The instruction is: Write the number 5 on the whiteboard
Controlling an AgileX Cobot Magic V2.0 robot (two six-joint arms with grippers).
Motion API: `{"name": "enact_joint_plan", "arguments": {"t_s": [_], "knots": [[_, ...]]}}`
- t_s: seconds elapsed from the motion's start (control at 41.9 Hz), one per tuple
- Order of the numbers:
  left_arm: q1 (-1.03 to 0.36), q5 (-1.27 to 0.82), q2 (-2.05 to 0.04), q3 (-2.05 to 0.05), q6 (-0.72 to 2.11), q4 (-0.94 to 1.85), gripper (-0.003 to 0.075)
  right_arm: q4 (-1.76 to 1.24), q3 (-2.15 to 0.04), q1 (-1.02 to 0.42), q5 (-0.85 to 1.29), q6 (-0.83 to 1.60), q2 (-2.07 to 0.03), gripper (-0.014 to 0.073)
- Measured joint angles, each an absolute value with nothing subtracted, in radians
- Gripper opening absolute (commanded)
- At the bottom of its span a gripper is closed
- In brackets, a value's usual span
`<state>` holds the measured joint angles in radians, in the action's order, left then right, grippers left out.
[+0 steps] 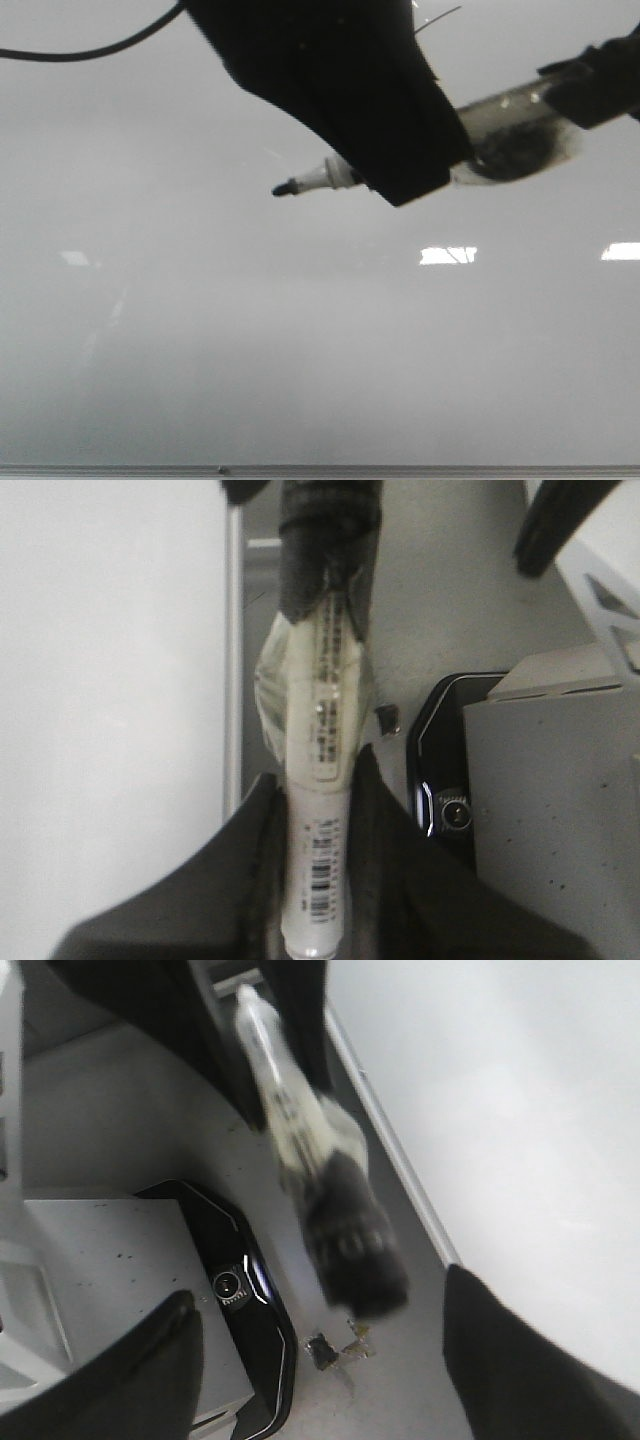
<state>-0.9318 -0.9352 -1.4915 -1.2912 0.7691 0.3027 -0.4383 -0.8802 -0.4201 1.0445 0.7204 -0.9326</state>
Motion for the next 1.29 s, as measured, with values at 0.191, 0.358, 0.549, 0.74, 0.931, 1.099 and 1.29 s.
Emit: {"name": "enact_joint_plan", "arguments": {"t_s": [0.191, 0.358, 0.549, 0.74, 0.931, 1.099, 1.29], "knots": [[-0.932, -1.031, -1.476, -1.367, 0.481, -0.021, 0.0018, -0.320, -0.880, -0.320, 1.016, 0.525, -0.851, 0.0540], [-0.918, -1.079, -1.410, -1.377, 0.134, -0.329, 0.0018, -0.301, -0.880, -0.249, 1.016, 0.461, -0.808, 0.0540], [-0.808, -1.145, -1.304, -1.374, -0.036, -0.438, 0.0018, -0.295, -0.880, -0.166, 0.994, 0.382, -0.796, 0.0537], [-0.623, -1.113, -1.160, -1.291, -0.114, -0.438, 0.0018, -0.291, -0.880, -0.122, 0.958, 0.352, -0.796, 0.0537], [-0.396, -0.915, -1.007, -1.069, -0.191, -0.381, 0.0018, -0.291, -0.880, -0.122, 0.955, 0.350, -0.796, 0.0537], [-0.261, -0.704, -0.997, -0.919, -0.292, -0.380, 0.0018, -0.291, -0.880, -0.122, 0.946, 0.350, -0.796, 0.0537], [-0.135, -0.357, -1.023, -0.777, -0.361, -0.382, 0.0018, -0.291, -0.880, -0.122, 0.938, 0.350, -0.796, 0.0537]]}}
